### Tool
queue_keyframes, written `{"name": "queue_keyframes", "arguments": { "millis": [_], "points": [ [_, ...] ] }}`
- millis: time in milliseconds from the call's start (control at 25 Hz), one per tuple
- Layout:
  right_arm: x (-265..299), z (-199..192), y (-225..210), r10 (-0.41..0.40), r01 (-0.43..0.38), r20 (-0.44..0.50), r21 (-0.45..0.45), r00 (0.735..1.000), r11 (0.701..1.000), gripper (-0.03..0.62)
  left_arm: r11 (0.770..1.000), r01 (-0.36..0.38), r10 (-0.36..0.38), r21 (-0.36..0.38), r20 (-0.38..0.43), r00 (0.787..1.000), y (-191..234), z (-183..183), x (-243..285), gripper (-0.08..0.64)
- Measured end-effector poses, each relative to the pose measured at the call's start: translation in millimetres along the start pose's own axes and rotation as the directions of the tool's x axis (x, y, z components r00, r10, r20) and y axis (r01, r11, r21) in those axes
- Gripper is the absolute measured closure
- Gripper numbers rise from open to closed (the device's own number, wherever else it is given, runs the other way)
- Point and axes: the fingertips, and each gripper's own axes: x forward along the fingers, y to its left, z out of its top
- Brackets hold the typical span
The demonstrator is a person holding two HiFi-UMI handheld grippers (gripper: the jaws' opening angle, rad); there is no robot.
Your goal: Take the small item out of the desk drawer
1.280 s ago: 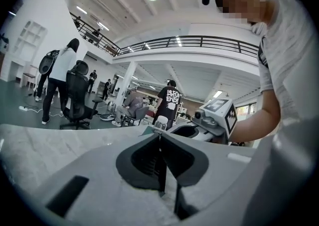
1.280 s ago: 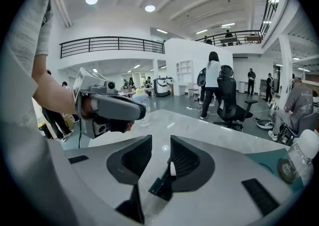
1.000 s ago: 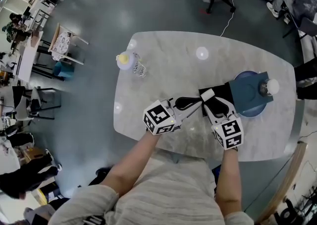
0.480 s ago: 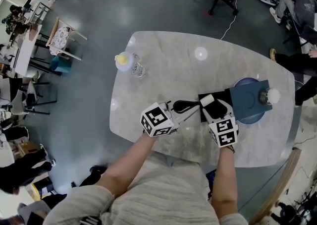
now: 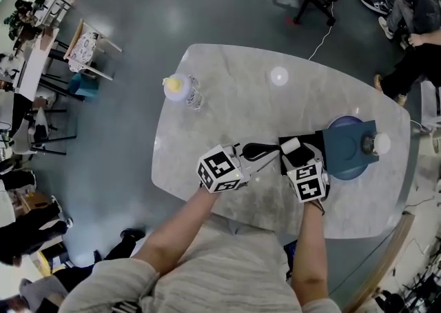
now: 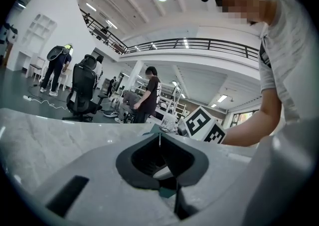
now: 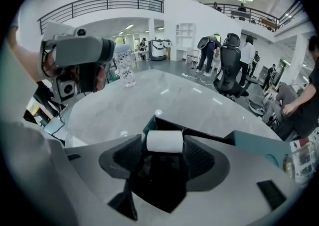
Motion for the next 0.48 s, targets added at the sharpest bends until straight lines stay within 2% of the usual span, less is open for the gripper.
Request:
{"name": "queue_keyframes", "arguments": {
  "millis": [480],
  "points": [
    [21, -4, -3, -0.01, 0.01, -0.082, 0.005, 0.997, 1.0, 0.353, 1.0, -0.003, 0.003, -0.016, 0.009, 1.0, 8, 0, -5, 0.54]
  ]
}}
